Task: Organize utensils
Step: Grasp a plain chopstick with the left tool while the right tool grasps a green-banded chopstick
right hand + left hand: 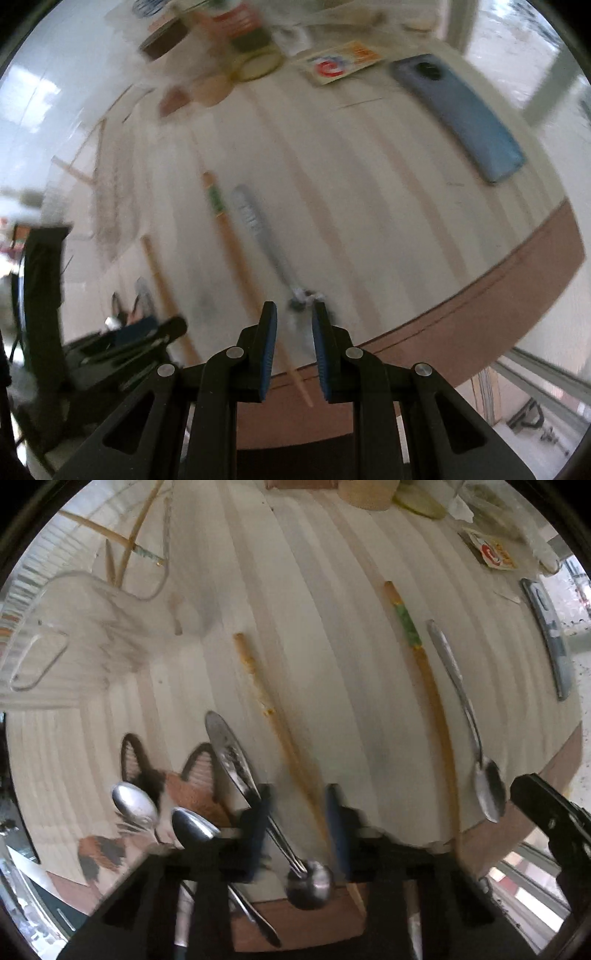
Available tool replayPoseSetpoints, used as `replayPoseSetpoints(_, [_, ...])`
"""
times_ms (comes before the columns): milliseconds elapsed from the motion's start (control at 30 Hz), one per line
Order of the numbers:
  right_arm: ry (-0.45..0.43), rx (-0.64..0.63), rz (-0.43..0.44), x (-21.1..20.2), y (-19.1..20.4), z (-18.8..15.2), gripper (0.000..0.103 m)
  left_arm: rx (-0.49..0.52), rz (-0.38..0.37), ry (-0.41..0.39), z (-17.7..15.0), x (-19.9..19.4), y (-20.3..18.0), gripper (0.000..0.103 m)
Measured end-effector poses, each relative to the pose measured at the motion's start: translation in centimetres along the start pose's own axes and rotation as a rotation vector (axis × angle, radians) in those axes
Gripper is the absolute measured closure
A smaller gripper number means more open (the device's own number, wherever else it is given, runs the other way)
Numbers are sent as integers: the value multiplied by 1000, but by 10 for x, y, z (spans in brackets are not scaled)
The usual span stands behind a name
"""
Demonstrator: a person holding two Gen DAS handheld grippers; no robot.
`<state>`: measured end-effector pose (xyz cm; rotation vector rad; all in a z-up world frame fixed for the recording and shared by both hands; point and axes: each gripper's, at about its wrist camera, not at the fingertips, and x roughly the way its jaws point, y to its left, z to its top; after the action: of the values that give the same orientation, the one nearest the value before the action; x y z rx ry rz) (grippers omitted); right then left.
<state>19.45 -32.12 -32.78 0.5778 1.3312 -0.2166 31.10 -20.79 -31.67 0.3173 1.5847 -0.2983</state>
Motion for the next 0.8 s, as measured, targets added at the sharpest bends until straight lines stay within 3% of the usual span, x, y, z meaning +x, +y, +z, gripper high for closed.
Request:
replayPoseSetpoints(167, [22,-49,10,22,23,8,82,2,-24,-14,6,2,16,97])
replayPoseSetpoints(300, [59,-118,-60,50,37,14,82,2,-38,-31,16,0,38,98])
replayPoseSetpoints(333, [57,-140,-78,52,40,14,83,2,-54,-32,17,1,43,98])
replayPoseSetpoints(367, [41,-178,-105,52,46,13,93,1,-70,-31,17,1,46,98])
replayPoseSetpoints(467, [57,-179,-162,52,48,7,96,-12,-101,-22,15,2,56,95])
replayPoseSetpoints(567, [71,-150,-171,48,41,-7,96,13,-101,-8,10,3,56,88])
replayPoseSetpoints(700, [94,-95,-145,44,30,-15,96,71,-78,-8,2,4,43,63])
replayPoseSetpoints(800, [112,-58,-126,43,23,-13,96,87,-16,-14,3,5,34,63])
